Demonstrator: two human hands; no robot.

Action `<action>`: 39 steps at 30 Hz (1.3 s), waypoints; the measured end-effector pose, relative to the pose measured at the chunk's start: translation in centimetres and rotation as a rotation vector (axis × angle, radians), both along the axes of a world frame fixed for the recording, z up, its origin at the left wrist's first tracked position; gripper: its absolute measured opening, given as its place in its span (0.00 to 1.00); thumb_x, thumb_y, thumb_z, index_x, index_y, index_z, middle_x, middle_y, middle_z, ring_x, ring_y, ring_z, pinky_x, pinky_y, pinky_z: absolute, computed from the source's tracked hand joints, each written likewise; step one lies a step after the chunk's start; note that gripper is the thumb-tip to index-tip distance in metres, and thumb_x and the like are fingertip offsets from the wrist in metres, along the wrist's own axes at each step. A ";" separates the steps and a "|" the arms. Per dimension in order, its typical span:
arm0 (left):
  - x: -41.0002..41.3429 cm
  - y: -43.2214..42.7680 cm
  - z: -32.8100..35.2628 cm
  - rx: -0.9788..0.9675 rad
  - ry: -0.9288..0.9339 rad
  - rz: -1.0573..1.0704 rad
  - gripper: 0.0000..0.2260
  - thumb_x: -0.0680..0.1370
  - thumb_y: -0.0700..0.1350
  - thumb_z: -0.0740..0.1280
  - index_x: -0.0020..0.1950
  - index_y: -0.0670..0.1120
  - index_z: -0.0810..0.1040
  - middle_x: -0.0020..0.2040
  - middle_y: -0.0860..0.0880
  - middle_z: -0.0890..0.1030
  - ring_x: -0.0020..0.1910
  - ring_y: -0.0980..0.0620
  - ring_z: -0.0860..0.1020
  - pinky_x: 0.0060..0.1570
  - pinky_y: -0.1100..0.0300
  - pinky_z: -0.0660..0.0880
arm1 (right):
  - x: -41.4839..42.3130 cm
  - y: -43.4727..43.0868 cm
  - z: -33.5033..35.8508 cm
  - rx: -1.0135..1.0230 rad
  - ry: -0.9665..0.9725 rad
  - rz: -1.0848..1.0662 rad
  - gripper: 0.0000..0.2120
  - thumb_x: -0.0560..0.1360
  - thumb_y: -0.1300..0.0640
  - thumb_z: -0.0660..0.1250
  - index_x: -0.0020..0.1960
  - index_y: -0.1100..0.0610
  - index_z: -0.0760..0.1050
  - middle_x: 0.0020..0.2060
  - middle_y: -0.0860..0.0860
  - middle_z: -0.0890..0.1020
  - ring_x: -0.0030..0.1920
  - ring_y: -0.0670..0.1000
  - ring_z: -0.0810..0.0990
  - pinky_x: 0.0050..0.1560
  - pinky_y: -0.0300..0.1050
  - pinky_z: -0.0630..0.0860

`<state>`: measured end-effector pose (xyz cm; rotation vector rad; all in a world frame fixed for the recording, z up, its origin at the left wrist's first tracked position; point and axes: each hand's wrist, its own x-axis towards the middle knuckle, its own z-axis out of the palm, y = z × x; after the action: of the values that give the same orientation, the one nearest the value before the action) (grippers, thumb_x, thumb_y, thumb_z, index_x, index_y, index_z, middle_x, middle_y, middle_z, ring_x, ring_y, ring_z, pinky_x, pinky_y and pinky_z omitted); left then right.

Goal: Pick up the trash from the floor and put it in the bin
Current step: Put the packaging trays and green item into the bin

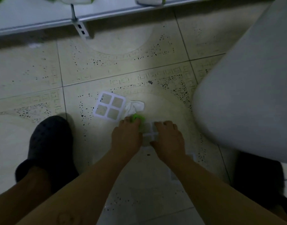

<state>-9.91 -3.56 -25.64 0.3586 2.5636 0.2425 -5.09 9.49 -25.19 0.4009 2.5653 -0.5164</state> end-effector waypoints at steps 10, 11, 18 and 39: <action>1.4 -1.0 -1.1 0.146 0.034 0.154 0.11 0.75 0.45 0.66 0.56 0.46 0.72 0.54 0.45 0.73 0.54 0.44 0.71 0.41 0.55 0.69 | 1.4 -0.2 -3.5 0.176 0.087 0.083 0.12 0.76 0.58 0.60 0.58 0.52 0.76 0.54 0.54 0.75 0.57 0.57 0.72 0.49 0.48 0.63; 1.4 -1.2 -0.9 0.157 0.045 0.162 0.11 0.74 0.45 0.66 0.55 0.46 0.72 0.54 0.45 0.74 0.53 0.45 0.71 0.41 0.55 0.69 | 1.4 0.0 -3.3 0.159 0.091 0.061 0.10 0.77 0.58 0.60 0.55 0.53 0.77 0.52 0.54 0.76 0.55 0.57 0.73 0.47 0.47 0.62; 0.9 -1.5 6.1 0.276 0.147 0.172 0.15 0.72 0.44 0.67 0.58 0.48 0.72 0.52 0.45 0.78 0.51 0.44 0.75 0.41 0.53 0.74 | 0.1 0.3 4.6 0.155 0.133 -0.055 0.17 0.76 0.45 0.62 0.46 0.58 0.81 0.42 0.55 0.75 0.47 0.56 0.76 0.41 0.45 0.66; 7.0 6.3 37.6 0.543 0.562 -0.011 0.17 0.73 0.51 0.67 0.60 0.52 0.69 0.56 0.48 0.79 0.50 0.44 0.78 0.42 0.55 0.73 | 9.0 11.5 39.3 0.093 0.654 -0.361 0.07 0.73 0.52 0.66 0.39 0.52 0.79 0.37 0.52 0.83 0.42 0.55 0.80 0.43 0.45 0.76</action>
<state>-2.89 2.77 11.99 0.7237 3.0044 0.9609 3.91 21.01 14.11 0.8574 3.1670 -0.7568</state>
